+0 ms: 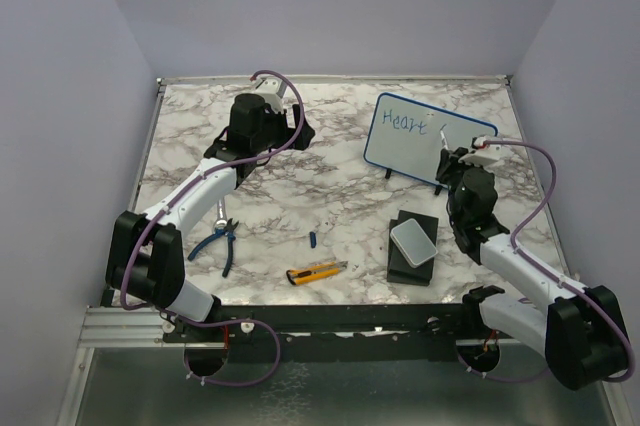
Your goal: Write a sentence on the whiteboard
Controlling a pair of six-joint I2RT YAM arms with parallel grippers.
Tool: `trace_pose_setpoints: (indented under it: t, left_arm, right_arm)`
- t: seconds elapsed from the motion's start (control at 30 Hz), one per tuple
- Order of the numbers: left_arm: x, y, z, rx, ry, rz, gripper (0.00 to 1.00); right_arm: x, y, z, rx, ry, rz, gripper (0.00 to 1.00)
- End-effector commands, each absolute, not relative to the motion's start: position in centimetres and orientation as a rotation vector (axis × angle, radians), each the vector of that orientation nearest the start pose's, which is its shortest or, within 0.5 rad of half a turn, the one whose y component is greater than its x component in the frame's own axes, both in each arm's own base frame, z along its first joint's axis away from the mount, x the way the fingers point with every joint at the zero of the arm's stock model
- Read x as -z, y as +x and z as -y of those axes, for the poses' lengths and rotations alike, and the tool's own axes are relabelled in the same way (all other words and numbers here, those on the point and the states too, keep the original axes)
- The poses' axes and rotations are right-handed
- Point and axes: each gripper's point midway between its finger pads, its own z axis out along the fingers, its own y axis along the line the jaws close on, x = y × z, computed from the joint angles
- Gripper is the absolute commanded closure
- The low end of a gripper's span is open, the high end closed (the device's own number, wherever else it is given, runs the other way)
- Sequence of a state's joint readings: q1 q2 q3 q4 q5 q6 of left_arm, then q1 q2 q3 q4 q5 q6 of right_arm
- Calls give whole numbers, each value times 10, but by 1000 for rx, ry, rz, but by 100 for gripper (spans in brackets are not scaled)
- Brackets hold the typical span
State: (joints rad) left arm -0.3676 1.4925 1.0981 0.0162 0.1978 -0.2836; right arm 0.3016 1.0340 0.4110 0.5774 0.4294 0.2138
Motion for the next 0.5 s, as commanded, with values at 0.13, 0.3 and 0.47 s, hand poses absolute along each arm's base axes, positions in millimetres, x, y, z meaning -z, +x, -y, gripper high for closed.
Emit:
trace_pose_setpoints:
  t: [0.13, 0.3, 0.47]
  left_arm:
    - [-230, 408, 208, 651, 225, -1937, 13]
    - [-231, 408, 209, 656, 225, -1933, 13]
    - [-231, 407, 209, 657, 224, -1934, 13]
  right_arm:
    - [-165, 349, -47, -74, 255, -1686, 100]
    - [-158, 347, -48, -82, 259, -1707, 100]
    - [-159, 346, -48, -87, 258, -1706, 100]
